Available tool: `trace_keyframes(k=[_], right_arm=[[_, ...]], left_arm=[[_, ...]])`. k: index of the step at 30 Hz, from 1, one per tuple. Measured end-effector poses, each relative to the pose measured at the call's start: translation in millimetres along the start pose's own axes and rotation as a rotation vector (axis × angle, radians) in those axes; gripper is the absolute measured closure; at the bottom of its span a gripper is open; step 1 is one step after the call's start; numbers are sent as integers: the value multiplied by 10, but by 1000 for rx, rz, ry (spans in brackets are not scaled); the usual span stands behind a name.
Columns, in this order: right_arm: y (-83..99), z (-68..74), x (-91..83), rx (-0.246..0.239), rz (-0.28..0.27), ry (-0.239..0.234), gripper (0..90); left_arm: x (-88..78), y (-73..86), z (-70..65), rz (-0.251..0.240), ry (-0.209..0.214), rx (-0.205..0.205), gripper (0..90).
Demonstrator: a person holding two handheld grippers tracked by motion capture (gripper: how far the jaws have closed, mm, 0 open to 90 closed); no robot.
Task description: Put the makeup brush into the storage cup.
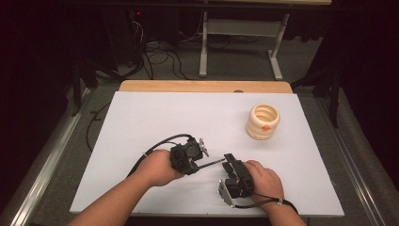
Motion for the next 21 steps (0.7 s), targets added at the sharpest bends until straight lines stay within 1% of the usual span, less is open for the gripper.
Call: trace_keyframes(k=[1,4,8,9,11,12,16,17,20,21], right_arm=[[-8,-1,13,-19,-15,-1,613],[-14,6,10,-18,-13,2,632],[-32,5,6,-37,-16,4,681],[-32,5,6,-37,-16,4,681],[-42,12,3,-39,-19,4,709],[-42,23,-1,-25,-18,5,718],[-49,21,-9,-28,-18,4,745],[-59,11,-6,-42,-26,3,765],[-69,8,-6,-48,-32,1,777],[-73,29,-16,-32,-23,-1,788]], left_arm=[[2,-5,0,1,-2,5,833],[13,-16,-9,6,-4,6,833],[25,-29,-13,13,-6,12,833],[28,-31,-13,14,-6,13,833],[39,-39,-19,16,-5,14,833],[39,-39,-19,16,-5,14,833],[47,-50,-29,19,-4,20,833],[47,-55,-32,18,-3,19,833],[48,-66,-44,17,-2,21,833],[49,-69,-46,20,-3,23,833]])
Point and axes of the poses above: each handheld gripper's, and its own axes: x roughly forward along the jaws, y roughly out of its underside, z roughly to its left, the point moved 4 cm from there along x, roughly forward along the jaws, and after that the axes turned 4 degrees about -y, right-handed, at the moved point
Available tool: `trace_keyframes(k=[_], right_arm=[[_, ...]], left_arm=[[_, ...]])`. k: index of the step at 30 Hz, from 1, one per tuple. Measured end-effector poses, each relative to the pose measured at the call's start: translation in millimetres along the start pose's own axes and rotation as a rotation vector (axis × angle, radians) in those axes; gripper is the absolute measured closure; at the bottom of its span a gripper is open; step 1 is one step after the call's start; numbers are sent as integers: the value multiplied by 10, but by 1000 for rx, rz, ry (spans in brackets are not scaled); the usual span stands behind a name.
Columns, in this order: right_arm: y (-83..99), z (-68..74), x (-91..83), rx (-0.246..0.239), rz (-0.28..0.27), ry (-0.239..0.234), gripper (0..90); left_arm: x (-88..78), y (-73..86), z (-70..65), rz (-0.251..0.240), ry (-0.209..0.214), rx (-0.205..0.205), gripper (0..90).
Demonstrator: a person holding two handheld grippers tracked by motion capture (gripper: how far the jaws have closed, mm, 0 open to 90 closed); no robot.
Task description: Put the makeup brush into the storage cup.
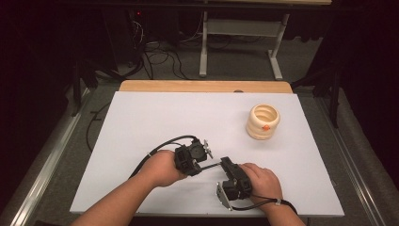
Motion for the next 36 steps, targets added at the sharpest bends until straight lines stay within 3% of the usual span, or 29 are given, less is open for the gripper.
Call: trace_keyframes(k=[5,27,30,36], right_arm=[[-24,-12,2,-31,-15,0,820],[-42,14,-16,-34,-11,-15,876],[-50,-19,-13,-54,-28,-8,876],[-26,-5,-17,-19,-7,-19,876]], left_arm=[[5,-11,-1,1,0,6,833],[-13,11,16,5,6,-8,816],[-4,18,32,17,1,-10,703],[-4,32,50,6,-37,-13,439]])
Point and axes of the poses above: each handheld gripper's, and its own axes: x roughly forward along the jaws, y roughly out of its underside, z roughly to its left, the point moved 4 cm from there along x, roughly forward along the jaws, and after that the axes turned 4 degrees about -y, right-handed, at the moved point
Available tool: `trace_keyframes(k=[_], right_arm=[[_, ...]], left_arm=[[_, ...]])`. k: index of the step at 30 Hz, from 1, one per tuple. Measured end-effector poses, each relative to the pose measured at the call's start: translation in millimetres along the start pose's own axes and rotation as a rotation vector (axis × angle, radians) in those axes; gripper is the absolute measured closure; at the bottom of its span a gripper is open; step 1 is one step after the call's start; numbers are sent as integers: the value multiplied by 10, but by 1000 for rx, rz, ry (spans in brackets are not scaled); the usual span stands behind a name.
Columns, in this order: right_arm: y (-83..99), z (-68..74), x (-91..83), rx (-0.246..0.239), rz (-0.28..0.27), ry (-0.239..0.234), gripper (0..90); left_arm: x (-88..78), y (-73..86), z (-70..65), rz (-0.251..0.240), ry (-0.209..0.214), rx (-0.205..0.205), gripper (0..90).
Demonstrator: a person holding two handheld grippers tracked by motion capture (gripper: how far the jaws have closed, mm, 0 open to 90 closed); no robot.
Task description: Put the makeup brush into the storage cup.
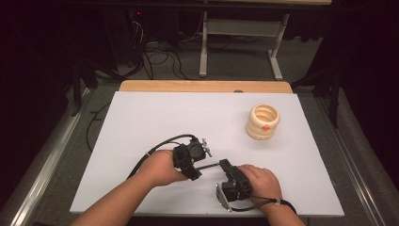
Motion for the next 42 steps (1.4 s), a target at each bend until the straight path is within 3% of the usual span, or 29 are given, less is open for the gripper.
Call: trace_keyframes(k=[3,9,10,13,29,37,39,42], right_arm=[[7,-3,2,8,5,-1,876],[22,-5,-3,32,17,-4,875],[21,-22,2,16,12,-2,875],[27,-23,13,17,6,-6,874],[34,-27,8,21,12,-14,875],[72,-50,15,47,17,-21,875],[84,-44,-3,81,39,-21,875],[92,-45,8,98,27,-20,875]], left_arm=[[4,11,-5,3,-5,8,354],[18,30,13,17,-27,-16,141],[24,34,18,17,-36,-24,78],[30,51,39,20,-40,-31,23],[20,107,85,37,-44,-57,0],[8,183,127,12,-43,-83,0],[13,221,139,16,-38,-96,0],[4,271,171,11,-40,-107,0]])
Point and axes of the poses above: each handheld gripper's, and its own axes: x roughly forward along the jaws, y roughly out of its underside, z roughly to its left, the point moved 4 cm from there along x, roughly forward along the jaws, and after that the axes turned 4 degrees about -y, right-handed, at the moved point
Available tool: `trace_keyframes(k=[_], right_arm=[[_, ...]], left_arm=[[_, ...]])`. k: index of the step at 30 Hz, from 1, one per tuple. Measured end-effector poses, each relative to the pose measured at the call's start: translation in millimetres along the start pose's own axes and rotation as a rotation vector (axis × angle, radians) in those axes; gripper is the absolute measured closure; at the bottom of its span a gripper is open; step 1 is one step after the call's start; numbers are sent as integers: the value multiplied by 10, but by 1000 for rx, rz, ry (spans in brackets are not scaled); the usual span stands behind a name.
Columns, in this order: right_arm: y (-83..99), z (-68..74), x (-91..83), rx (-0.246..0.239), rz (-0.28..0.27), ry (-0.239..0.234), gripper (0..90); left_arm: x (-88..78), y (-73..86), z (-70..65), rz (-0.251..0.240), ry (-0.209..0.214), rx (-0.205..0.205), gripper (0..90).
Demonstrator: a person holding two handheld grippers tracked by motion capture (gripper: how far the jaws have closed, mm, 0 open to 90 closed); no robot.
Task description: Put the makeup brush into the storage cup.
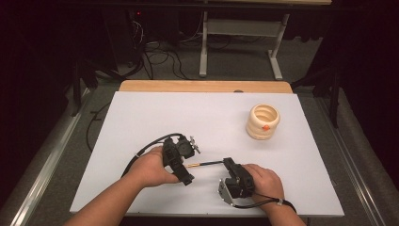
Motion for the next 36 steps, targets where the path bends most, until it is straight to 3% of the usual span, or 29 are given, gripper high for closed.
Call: trace_keyframes(k=[5,15,25,29,33,36], right_arm=[[21,-15,-6,-7,21,-2,874],[122,-43,28,51,43,-13,875],[164,-61,35,84,56,-20,874],[180,-61,32,133,56,-26,874],[210,-73,32,174,60,-35,874],[246,-88,44,234,52,-54,875]], left_arm=[[-34,78,72,-26,-9,-30,0],[-30,236,170,-100,-15,-98,5],[51,345,217,-213,-11,-179,5],[99,388,204,-262,-24,-189,7],[110,428,218,-331,-34,-222,8],[127,440,219,-394,-31,-263,12]])
Point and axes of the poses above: each handheld gripper's, and its own axes: x roughly forward along the jaws, y roughly out of its underside, z roughly to its left, the point moved 4 cm from there along x, roughly forward along the jaws, and after that the axes turned 4 degrees about -y, right-handed, at the moved point
